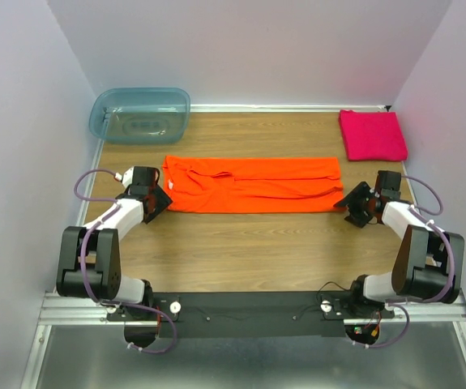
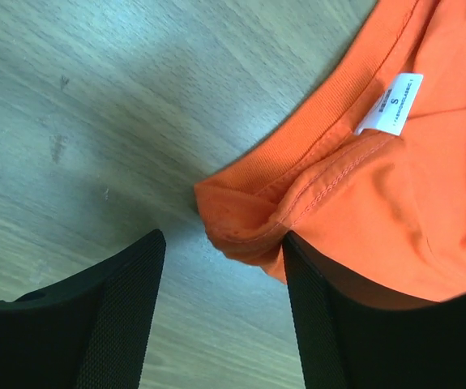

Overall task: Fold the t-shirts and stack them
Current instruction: Fold the tshirt

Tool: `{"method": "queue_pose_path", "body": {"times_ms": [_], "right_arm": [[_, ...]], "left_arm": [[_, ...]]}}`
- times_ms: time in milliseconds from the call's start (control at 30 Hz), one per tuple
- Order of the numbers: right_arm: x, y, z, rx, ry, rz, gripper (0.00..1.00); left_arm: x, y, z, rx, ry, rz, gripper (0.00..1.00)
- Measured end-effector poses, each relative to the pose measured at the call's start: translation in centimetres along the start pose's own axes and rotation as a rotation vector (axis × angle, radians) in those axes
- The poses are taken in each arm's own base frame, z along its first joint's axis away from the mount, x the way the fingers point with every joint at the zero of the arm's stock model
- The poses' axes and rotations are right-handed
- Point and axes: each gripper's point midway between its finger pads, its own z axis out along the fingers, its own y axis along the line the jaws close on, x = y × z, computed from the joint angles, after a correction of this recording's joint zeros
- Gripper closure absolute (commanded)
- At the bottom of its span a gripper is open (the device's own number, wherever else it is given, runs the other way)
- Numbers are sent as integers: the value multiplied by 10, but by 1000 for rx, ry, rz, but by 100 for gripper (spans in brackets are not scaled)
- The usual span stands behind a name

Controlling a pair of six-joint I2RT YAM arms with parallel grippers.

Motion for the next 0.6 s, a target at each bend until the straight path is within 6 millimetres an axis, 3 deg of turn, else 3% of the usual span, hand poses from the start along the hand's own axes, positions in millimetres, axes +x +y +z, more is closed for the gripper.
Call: {"method": "queue_pose_path", "body": {"times_ms": [367,533,600], "right_arm": [[-7,3,9,-26,-26,16,50],[-7,2,11,-24,-28,17,60],[-8,1,11,-21,-28,19,71]], "left_arm": [[-10,-4,8,14,-10,-28,41],[-8,-6,5,30,2,-31,32],[-9,-7,-1,48,-2,-35,29]]}}
